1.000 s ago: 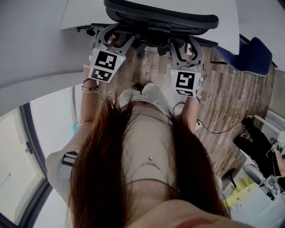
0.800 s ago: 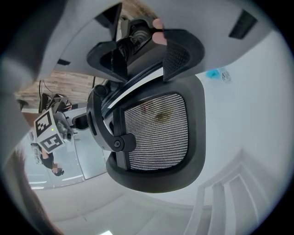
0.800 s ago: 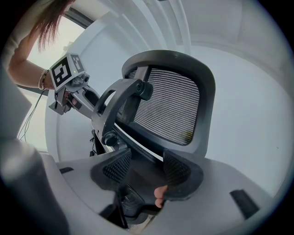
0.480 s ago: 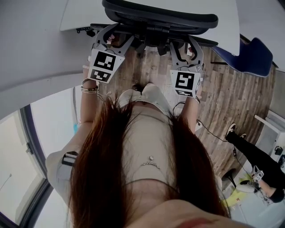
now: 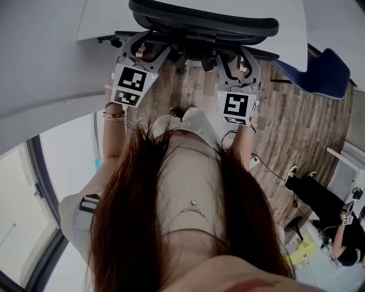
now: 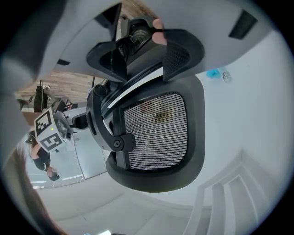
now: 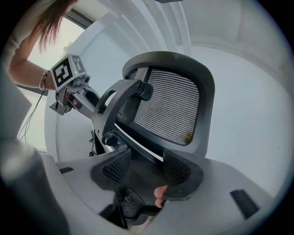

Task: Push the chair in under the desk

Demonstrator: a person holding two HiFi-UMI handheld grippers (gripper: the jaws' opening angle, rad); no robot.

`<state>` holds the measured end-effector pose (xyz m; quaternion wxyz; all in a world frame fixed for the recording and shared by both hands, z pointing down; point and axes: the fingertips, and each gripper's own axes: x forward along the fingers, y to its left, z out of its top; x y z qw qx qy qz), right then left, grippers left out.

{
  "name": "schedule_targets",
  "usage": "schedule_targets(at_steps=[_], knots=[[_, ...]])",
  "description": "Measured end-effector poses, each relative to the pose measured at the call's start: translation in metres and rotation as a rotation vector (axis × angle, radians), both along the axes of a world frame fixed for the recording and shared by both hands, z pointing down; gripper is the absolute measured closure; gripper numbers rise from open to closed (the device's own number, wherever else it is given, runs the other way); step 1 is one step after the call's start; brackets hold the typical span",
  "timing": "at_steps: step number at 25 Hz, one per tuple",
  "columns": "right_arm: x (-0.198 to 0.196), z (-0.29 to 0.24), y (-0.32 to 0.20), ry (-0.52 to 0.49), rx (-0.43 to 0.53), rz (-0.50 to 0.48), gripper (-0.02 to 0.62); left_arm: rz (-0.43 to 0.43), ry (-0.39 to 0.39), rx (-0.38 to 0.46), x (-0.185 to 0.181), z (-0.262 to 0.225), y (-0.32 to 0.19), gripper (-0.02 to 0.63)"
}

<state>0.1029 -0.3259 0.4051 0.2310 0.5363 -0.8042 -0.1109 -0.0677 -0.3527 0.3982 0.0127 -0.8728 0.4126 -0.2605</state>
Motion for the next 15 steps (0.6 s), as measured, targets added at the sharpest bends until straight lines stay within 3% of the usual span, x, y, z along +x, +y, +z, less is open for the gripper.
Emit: schedule_targets(at_steps=[15], knots=[[-0.0002,0.0015,0.0004,0.0,0.005,0.005,0.364,0.018,0.0,0.005,-0.0001,0.0008,-0.0029,0.362]])
